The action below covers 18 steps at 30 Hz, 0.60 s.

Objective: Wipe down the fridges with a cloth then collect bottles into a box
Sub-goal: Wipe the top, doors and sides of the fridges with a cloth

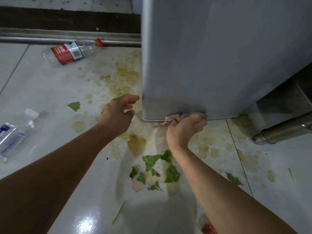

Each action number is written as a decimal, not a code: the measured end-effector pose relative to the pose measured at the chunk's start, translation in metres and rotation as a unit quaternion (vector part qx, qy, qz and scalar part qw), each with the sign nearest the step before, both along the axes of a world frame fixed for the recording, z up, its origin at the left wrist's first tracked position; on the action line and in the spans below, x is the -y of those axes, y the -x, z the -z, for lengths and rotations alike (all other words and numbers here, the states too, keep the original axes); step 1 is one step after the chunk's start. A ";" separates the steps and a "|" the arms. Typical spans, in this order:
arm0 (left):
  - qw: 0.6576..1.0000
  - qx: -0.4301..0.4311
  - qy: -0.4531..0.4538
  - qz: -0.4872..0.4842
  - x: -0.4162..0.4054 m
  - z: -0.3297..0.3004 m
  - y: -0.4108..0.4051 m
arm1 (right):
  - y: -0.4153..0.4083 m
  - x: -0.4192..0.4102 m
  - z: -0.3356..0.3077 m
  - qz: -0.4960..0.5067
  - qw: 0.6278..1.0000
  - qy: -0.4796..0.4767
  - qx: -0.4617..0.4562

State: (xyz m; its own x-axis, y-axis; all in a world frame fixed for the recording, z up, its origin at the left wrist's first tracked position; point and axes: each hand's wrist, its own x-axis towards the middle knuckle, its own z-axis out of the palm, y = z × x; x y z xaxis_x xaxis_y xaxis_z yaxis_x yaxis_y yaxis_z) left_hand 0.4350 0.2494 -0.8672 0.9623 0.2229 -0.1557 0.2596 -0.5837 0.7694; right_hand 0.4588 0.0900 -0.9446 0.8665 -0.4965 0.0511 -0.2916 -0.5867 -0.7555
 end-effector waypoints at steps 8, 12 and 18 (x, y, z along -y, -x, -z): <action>1.000 0.025 -0.007 -0.014 -0.023 -0.013 0.010 | 0.018 -0.087 0.001 -0.025 0.999 -0.033 -0.029; 0.999 0.042 -0.021 -0.019 -0.041 -0.023 0.015 | 0.016 -0.086 -0.006 -0.004 0.998 -0.058 0.012; 0.998 0.039 -0.007 -0.040 -0.048 -0.022 0.025 | 0.018 -0.084 -0.054 -0.011 0.980 -0.086 0.182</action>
